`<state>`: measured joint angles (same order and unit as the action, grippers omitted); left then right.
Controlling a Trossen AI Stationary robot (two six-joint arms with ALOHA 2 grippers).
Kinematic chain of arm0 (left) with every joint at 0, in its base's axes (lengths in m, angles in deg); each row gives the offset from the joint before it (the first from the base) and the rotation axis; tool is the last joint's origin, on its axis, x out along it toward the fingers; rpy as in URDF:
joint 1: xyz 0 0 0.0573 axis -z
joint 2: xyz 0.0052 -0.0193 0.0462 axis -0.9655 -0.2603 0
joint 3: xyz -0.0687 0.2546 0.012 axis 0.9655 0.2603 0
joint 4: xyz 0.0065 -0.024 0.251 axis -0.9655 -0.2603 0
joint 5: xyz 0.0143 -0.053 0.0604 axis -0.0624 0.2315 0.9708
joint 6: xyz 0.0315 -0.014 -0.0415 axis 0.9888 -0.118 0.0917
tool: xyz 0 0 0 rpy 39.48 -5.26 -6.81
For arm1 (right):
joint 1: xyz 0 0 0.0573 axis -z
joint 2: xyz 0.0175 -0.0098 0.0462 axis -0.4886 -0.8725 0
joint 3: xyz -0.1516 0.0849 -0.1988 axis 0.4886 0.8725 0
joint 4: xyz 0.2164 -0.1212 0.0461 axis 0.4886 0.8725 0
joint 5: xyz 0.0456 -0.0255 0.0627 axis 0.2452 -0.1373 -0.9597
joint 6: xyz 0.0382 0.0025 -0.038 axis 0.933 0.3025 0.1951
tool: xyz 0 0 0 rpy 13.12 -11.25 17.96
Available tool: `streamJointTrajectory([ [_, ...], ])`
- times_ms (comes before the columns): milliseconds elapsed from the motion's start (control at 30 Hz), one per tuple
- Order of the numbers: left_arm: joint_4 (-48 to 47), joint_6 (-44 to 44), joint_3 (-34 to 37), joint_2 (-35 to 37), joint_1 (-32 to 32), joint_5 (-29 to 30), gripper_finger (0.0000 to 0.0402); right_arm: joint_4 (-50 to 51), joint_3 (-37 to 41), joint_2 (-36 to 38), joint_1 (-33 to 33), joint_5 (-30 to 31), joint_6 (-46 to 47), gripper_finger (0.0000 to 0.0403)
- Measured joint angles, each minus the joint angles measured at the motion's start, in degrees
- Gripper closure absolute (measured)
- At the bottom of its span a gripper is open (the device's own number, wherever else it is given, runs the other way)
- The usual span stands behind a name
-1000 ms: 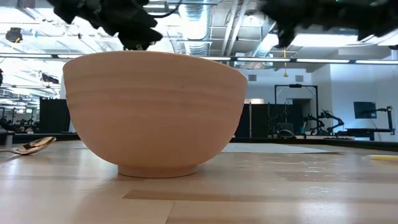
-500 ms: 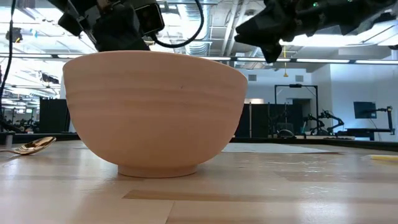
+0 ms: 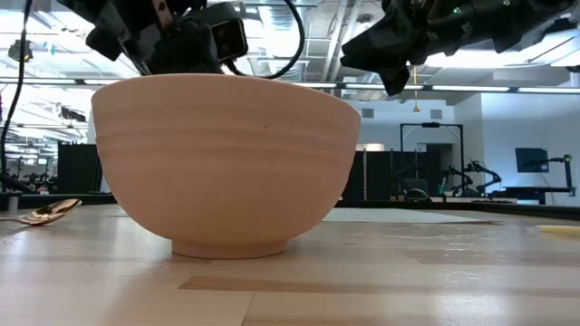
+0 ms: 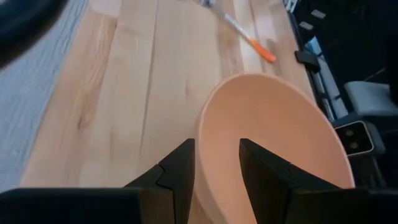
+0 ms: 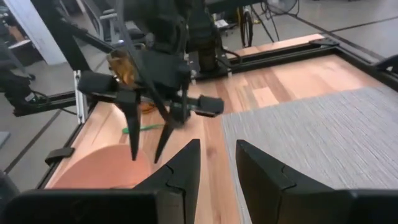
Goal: Pick & Place Utensil
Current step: Put the brown bowl on the gray tablemat
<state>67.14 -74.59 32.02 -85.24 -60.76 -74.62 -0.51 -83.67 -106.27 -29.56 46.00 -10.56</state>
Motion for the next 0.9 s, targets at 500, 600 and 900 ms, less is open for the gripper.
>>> streamJointTrajectory([
  [500, 0.4, 0.7, 0.1, -4.5, 0.6, 1.5, 0.0294, -0.1, 0.0, 0.0, 0.0, 0.0, 0.0, 0.0306],
  [600, 0.4, 2.5, 0.1, -4.5, 0.6, 3.0, 0.0335, -0.1, 0.0, 0.1, 0.0, 0.0, 0.0, 0.0306],
  [900, 0.2, 8.9, -0.7, -1.3, 0.6, 7.4, 0.039, -0.1, 0.0, 0.1, 0.0, 0.0, 0.0, 0.0306],
])
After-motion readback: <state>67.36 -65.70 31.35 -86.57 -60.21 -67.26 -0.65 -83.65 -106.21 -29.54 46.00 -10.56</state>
